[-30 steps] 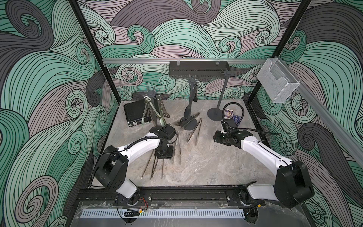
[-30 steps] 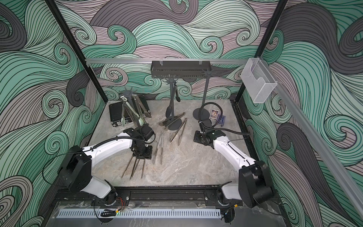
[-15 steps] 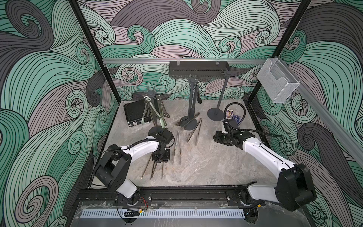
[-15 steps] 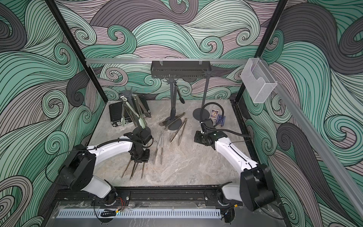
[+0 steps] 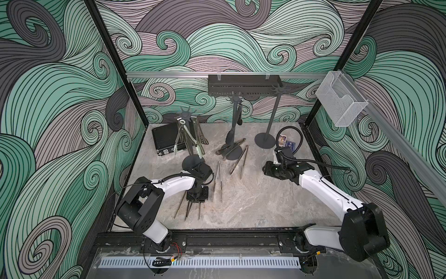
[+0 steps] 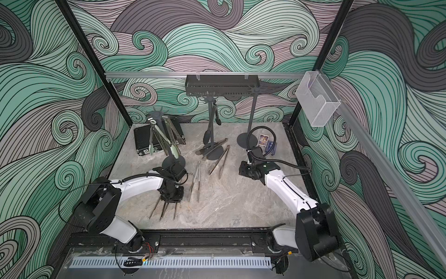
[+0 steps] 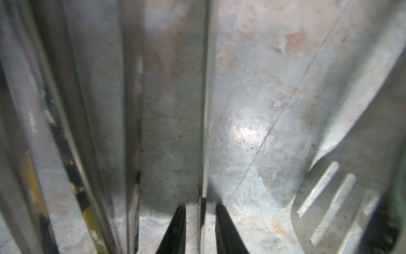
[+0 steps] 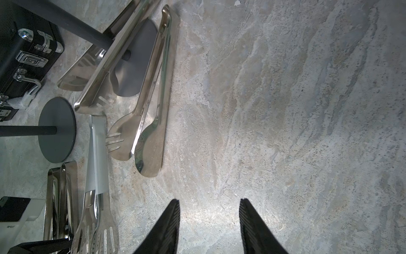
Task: Hang food tongs on kitchen utensil racks
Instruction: Pick up the food tongs from the center of the board.
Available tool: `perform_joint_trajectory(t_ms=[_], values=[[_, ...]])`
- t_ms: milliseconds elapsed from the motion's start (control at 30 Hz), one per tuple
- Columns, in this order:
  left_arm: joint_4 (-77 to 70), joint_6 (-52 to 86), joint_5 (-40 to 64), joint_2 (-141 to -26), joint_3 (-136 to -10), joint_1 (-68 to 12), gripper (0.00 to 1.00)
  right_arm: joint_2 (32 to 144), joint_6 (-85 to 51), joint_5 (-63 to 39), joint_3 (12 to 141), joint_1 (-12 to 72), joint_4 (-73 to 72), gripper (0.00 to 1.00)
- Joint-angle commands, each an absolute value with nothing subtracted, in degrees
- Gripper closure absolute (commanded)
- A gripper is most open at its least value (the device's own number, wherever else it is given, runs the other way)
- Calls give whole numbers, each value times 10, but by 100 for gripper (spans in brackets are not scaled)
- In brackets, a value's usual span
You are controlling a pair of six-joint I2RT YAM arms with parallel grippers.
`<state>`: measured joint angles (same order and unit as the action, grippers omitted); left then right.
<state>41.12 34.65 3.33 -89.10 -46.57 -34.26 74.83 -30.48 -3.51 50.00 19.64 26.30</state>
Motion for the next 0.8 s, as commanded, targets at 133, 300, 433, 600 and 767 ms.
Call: perform_joint_trajectory(t_ms=[133,300,433,600,767], values=[[381,357,16,-911,-427,-353,88,731,-311,-36,495,194,261,53],[376,359,13,-904,-419,-366,95,726,-309,-34,493,194,262,53],[386,362,8,-883,-420,-383,100,722,-308,-32,493,193,265,53],[423,365,-15,-825,-442,-430,100,710,-304,-31,495,191,269,53],[486,379,-58,-745,-478,-471,100,694,-296,-30,500,188,277,53]])
